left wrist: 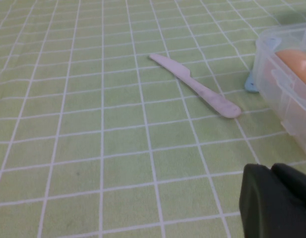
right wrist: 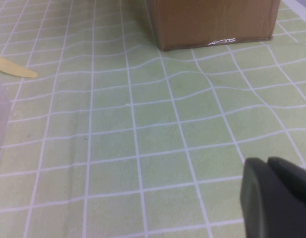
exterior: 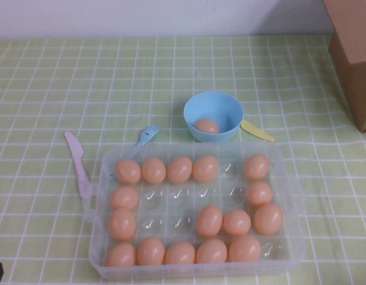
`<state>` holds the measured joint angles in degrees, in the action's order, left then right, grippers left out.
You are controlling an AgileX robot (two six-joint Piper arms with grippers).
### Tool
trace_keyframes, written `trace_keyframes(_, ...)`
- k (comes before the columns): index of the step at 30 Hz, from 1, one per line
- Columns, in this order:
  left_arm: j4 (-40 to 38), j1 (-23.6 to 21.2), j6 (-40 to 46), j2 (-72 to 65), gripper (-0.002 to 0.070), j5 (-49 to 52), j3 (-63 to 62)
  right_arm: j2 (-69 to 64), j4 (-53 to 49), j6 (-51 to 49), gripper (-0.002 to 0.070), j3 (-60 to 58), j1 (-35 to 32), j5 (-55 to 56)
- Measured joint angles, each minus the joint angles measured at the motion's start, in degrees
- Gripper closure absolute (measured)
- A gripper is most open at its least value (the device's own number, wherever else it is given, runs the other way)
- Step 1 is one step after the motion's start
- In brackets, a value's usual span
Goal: Take an egg out of the egg box
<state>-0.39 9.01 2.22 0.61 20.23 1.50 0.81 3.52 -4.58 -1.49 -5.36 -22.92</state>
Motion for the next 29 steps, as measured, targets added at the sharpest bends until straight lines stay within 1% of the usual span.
trace_keyframes(29, -1.07, 0.00, 0.00, 0.00, 0.0678, 0.83, 0.00, 0.00, 0.00, 0.00, 0.0694, 0.00, 0.00, 0.00)
